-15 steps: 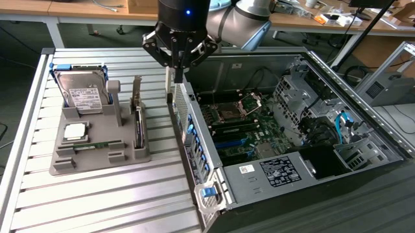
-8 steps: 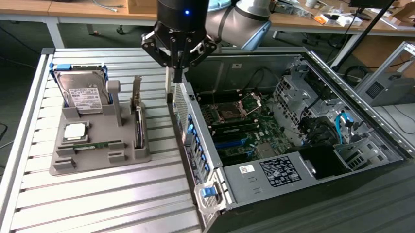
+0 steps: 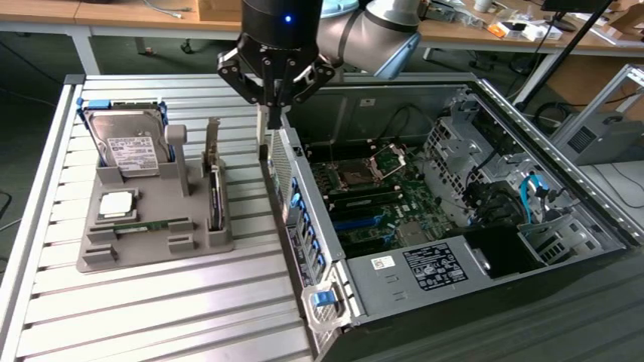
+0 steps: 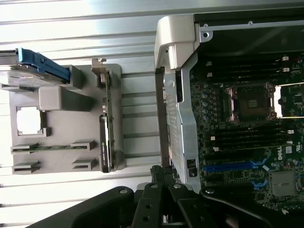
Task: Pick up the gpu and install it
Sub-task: 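Reach for the gpu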
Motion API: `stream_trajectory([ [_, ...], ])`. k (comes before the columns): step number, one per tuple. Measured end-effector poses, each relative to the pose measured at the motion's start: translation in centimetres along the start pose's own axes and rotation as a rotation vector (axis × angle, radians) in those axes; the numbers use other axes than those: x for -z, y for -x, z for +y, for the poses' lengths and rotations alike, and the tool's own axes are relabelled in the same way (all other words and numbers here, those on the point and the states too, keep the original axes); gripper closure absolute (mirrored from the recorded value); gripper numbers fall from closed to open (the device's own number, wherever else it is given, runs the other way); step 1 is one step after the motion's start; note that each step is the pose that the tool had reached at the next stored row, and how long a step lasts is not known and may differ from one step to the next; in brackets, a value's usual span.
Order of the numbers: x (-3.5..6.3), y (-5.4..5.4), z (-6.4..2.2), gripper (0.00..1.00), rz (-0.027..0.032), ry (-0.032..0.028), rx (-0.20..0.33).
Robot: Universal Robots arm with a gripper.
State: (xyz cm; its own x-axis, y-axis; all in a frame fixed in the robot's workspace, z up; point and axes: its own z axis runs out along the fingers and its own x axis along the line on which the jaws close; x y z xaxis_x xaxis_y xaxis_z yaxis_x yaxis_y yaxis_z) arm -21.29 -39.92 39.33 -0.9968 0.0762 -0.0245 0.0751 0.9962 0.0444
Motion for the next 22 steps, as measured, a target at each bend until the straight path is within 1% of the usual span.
stream_trajectory([
  [11, 0.01, -0.25, -0.02, 0.89, 0.0000, 0.0000, 0.000],
  [22, 0.02, -0.81, -0.06, 0.89, 0.0000, 0.0000, 0.000],
])
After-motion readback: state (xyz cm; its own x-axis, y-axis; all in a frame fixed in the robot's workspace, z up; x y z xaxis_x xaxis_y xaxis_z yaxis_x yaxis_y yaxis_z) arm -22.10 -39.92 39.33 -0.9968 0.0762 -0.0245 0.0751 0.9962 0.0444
